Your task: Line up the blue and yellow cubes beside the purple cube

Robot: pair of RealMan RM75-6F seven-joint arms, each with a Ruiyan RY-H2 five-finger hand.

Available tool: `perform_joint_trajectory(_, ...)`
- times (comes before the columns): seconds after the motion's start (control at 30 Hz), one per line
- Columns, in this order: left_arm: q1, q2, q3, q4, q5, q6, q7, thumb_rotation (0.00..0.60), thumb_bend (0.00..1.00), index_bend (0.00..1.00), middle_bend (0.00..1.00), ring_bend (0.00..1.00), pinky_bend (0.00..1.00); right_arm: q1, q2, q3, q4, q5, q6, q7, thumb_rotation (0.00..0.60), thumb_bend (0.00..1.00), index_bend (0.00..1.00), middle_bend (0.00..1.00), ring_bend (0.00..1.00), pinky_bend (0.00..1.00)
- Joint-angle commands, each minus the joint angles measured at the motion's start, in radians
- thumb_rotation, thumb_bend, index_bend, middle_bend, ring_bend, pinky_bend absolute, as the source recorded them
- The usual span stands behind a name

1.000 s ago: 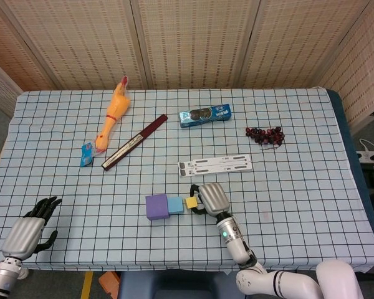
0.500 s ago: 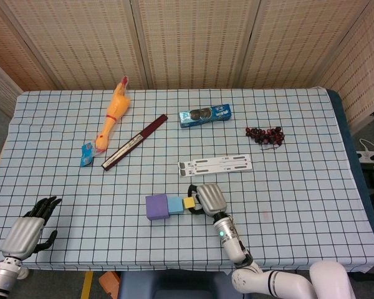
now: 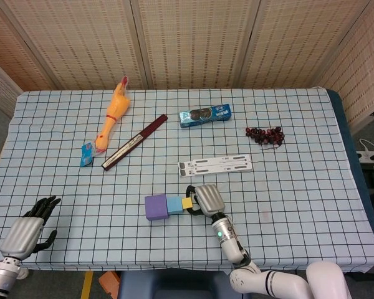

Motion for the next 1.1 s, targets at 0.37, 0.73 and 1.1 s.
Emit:
perform_joint_trajectory(0.37, -0.001, -0.002, 0.001, -0.003, 0.0, -0.002, 0.011, 0.6, 0.45, 0.0, 0.0, 0.0, 0.3, -0.008, 0.066, -0.01, -0.064, -0.024, -0.007, 0.009, 0.6, 0.1, 0.29, 0.95, 1.0, 1.0)
perform_joint_trajectory(0.73, -0.001, -0.005, 0.002, -0.006, -0.001, -0.003, 0.02, 0.6, 0.45, 0.0, 0.0, 0.0, 0.3, -0.019, 0.147, 0.003, -0.204, 0.08, 0.017, -0.191, 0.6, 0.12, 0.46, 0.95, 1.0, 1.0)
perform_joint_trajectory(1.1, -0.001, -0.005, 0.001, -0.005, -0.004, -0.003, 0.021, 0.6, 0.45, 0.0, 0.0, 0.0, 0.3, -0.003, 0.174, 0.028, -0.298, 0.259, -0.031, -0.275, 0.6, 0.35, 0.53, 0.95, 1.0, 1.0)
